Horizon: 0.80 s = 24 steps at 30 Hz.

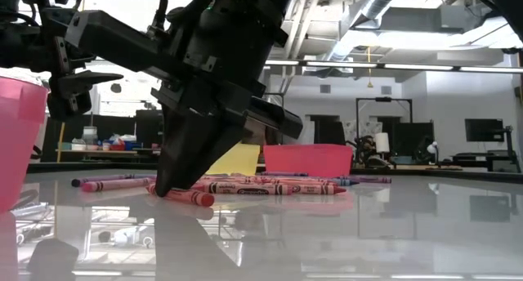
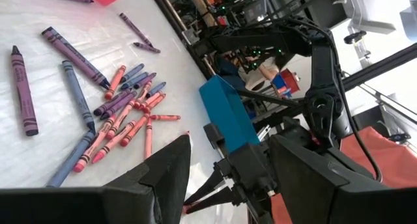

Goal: Sort crayons
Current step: Put the red crayon into the pink bin

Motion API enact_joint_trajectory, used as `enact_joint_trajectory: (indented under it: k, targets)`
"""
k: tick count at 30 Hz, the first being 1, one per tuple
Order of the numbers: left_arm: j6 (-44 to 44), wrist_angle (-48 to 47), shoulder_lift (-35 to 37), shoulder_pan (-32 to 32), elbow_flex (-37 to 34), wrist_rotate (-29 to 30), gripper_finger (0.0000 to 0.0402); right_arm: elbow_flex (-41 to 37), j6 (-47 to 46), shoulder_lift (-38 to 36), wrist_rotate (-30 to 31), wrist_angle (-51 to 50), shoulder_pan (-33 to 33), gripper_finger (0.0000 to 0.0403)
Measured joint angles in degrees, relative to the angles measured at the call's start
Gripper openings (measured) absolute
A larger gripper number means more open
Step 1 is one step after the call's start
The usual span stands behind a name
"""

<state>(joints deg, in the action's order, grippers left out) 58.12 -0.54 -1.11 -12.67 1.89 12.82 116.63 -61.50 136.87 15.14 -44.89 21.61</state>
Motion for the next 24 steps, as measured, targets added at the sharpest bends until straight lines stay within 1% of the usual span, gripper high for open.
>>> enact_joint_trajectory:
  k: [6,8,14,17,19,22,24]
  targets:
    - [0.0,0.0,0.0,0.0,0.0,0.0,0.0199,2.5,1.3,0.2,-0.4,-1.0,-0.1,0.0003]
    - [0.0,0.0,0.0,0.0,0.0,0.0,0.0199,4.4,2.5,0.4,-1.1,-0.8,-0.6,0.0003]
    - [0.0,0.0,0.0,0.0,0.0,0.0,0.0199,10.9,7.1,0.2,-0.8,-0.7,-1.6,0.0002]
    - [0.0,0.0,0.0,0.0,0.0,0.0,0.0199,13.6,9.3,0.2,0.2,1.0,-2.2,0.0002]
    - [0.0,0.0,0.0,0.0,0.0,0.0,0.0199,15.3,10.1,0.2,2.3,1.2,-2.3,0.0002]
    - [0.1,0.0,0.0,0.0,0.0,0.0,0.0199,16.4,14.8,0.1,3.1,6.8,-2.2,0.0002]
    - [0.1,0.0,0.0,0.0,0.0,0.0,0.0199,16.4,21.6,0.1,2.6,13.7,-1.9,0.0002]
